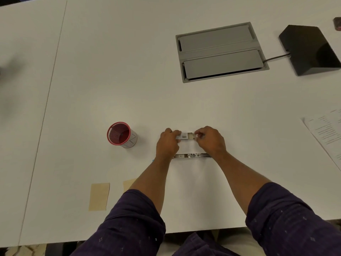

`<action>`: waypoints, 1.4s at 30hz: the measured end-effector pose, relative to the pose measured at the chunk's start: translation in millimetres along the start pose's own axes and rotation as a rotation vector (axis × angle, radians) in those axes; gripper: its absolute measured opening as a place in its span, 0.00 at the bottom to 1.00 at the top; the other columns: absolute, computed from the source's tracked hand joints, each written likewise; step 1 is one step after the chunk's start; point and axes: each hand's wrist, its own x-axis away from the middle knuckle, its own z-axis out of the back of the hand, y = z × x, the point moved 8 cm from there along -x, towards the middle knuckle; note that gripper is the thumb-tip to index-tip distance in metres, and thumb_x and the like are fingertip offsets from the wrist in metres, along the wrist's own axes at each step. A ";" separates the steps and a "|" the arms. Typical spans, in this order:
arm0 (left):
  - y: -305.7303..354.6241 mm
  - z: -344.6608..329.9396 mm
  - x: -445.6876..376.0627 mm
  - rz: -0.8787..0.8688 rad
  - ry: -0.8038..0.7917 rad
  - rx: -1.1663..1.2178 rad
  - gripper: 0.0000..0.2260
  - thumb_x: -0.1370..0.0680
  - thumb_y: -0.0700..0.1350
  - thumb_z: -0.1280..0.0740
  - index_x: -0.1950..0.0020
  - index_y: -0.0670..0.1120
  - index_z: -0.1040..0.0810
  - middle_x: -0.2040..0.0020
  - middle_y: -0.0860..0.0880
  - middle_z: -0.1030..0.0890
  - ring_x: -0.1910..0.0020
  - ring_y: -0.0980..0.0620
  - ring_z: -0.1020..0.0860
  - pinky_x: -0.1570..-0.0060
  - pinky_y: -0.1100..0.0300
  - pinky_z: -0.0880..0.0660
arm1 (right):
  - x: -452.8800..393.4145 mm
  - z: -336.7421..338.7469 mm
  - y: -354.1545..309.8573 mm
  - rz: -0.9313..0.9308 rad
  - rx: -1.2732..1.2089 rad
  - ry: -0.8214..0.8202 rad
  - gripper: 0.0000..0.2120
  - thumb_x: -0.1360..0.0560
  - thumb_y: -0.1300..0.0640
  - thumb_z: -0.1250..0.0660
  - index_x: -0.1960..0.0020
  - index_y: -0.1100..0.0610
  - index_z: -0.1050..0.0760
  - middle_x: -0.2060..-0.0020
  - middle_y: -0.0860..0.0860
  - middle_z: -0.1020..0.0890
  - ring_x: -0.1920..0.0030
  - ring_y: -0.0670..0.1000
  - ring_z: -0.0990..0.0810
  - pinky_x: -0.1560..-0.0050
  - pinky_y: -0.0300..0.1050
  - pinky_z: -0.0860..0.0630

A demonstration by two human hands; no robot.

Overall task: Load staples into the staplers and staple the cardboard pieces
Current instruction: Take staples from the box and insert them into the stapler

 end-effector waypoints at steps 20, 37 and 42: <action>-4.6 -3.3 -4.9 0.034 -0.021 0.063 0.18 0.22 0.39 0.34 0.33 0.52 0.22 0.48 0.48 0.23 0.47 0.48 0.21 0.54 0.56 0.25 | -6.7 -17.7 -12.4 -0.088 -0.212 -0.006 0.03 0.28 0.61 0.25 0.54 0.56 0.15 0.59 0.50 0.14 0.57 0.49 0.16 0.51 0.46 0.18; -6.1 -4.2 -4.2 0.024 -0.004 0.043 0.18 0.21 0.39 0.34 0.32 0.51 0.23 0.48 0.47 0.23 0.49 0.47 0.21 0.53 0.52 0.22 | -10.0 -23.3 -5.3 -0.306 -0.347 0.009 0.05 0.32 0.62 0.22 0.58 0.55 0.15 0.63 0.48 0.15 0.58 0.51 0.16 0.54 0.42 0.20; -4.9 -1.7 -5.8 0.027 0.016 0.047 0.18 0.21 0.40 0.34 0.32 0.50 0.23 0.47 0.47 0.22 0.49 0.46 0.21 0.54 0.53 0.23 | -12.2 -27.3 -8.6 -0.279 -0.406 -0.012 0.06 0.30 0.65 0.25 0.55 0.58 0.14 0.59 0.53 0.13 0.55 0.53 0.14 0.47 0.52 0.16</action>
